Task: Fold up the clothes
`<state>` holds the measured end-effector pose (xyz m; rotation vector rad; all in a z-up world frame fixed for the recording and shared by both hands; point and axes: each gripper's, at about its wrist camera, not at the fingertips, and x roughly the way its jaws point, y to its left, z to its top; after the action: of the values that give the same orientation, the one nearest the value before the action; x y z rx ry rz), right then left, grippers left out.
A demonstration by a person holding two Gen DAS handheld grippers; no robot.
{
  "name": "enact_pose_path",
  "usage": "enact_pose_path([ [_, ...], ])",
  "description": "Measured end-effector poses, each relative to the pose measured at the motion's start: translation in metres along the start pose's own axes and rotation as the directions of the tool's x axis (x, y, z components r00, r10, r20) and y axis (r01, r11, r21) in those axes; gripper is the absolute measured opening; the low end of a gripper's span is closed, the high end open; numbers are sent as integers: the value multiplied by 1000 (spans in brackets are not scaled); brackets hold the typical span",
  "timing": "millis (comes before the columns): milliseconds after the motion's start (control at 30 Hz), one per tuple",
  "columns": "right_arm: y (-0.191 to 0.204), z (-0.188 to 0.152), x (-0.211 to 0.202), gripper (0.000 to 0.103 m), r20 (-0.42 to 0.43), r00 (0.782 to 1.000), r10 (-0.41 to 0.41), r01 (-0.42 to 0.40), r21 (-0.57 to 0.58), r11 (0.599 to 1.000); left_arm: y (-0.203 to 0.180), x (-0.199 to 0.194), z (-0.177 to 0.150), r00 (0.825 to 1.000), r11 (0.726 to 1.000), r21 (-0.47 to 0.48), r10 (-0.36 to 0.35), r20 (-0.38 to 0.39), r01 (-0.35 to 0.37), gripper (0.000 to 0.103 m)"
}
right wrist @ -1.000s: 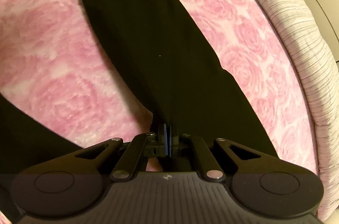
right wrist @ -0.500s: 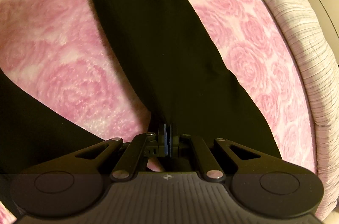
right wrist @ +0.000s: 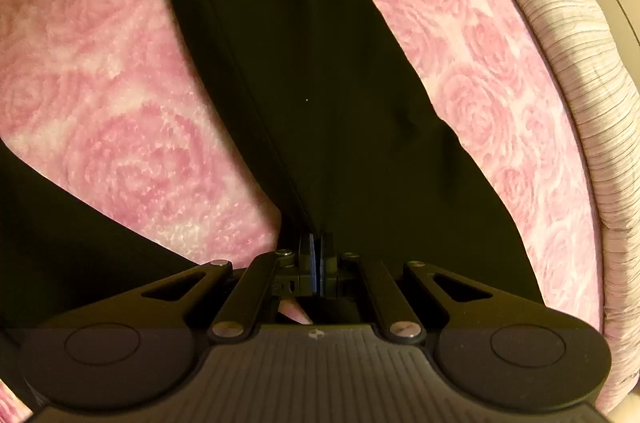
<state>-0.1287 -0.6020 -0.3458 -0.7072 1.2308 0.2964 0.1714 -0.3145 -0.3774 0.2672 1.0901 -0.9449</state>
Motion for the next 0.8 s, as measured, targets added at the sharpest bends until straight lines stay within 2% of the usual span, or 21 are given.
enact_pose_path([
  [67,0,1,1,1,-9,1000,1,-1,1,1000,2,3,7,998,1000,24,-16,52,15,61],
  [133,0,2,1,1,-17,1000,1,-1,-8,1000,5,2,12,990,992,22,-125,70,124,60],
  [167,0,2,2,1,-21,1000,1,-1,-13,1000,7,2,15,980,983,20,-182,78,181,59],
  [233,0,3,4,1,-28,1000,0,-1,-20,1000,14,4,17,947,948,-28,-316,48,318,59],
  [300,0,4,5,1,-34,999,0,0,-21,1000,20,7,14,964,964,-26,-263,48,265,58],
  [333,0,4,6,1,-36,999,-1,0,-22,1000,23,8,13,972,973,-23,-228,50,230,61],
  [400,1,4,8,1,-42,999,-1,0,-23,1000,35,13,10,976,976,-62,-207,63,211,63],
  [500,2,5,11,1,-50,999,-3,2,-23,1000,45,18,10,961,958,-86,-269,67,274,61],
  [533,3,5,11,1,-52,999,-4,3,-25,1000,46,19,11,944,941,-88,-322,67,327,57],
  [600,4,5,11,1,-55,998,-7,5,-29,1000,46,20,14,911,908,-86,-408,53,411,55],
  [633,4,5,12,1,-57,998,-8,6,-30,1000,44,22,15,910,908,-72,-412,40,413,55],
  [733,6,6,13,1,-63,998,-12,10,-36,999,45,28,15,946,945,-38,-323,22,324,58],
  [800,7,6,13,1,-67,998,-14,12,-35,999,48,32,15,934,932,-63,-358,-7,357,56],
])
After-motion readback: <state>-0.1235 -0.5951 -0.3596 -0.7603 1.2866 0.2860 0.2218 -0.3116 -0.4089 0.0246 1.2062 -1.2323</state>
